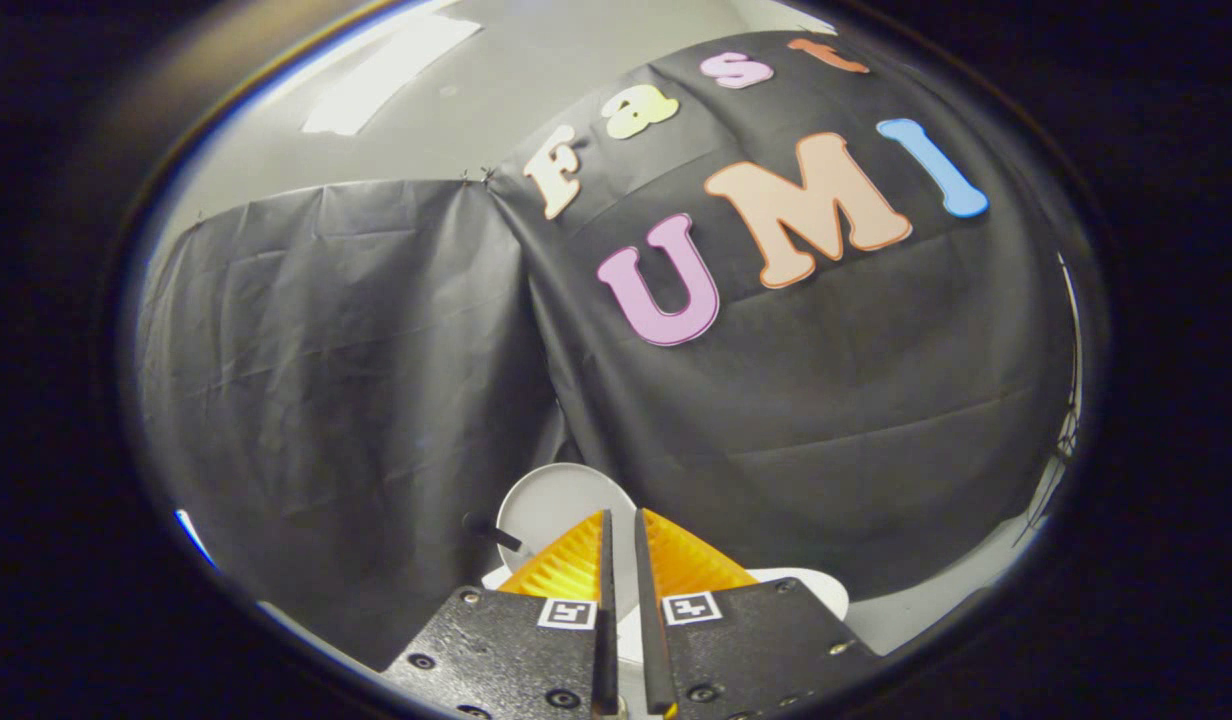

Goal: Open the toilet lid.

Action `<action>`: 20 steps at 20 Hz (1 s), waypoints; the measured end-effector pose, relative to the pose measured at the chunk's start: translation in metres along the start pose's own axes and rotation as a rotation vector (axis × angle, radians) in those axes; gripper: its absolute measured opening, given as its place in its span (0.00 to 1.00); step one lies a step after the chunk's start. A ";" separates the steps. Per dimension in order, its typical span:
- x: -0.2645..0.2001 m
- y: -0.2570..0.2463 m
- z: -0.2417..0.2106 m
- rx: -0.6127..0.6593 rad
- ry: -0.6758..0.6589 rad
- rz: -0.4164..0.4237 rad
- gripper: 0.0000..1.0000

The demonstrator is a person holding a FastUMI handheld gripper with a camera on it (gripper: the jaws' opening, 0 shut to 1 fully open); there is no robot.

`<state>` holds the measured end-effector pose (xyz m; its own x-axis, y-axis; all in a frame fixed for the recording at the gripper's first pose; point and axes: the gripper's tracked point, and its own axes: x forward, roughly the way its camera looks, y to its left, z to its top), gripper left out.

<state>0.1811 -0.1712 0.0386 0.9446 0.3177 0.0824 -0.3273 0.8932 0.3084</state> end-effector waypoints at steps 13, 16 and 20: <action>-0.026 -0.061 -0.004 0.083 -0.053 -0.073 0.10; -0.038 -0.082 -0.001 0.027 -0.076 -0.117 0.10; -0.052 -0.099 0.000 0.026 -0.080 -0.149 0.10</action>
<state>0.1641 -0.2759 0.0042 0.9818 0.1556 0.1085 -0.1841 0.9195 0.3474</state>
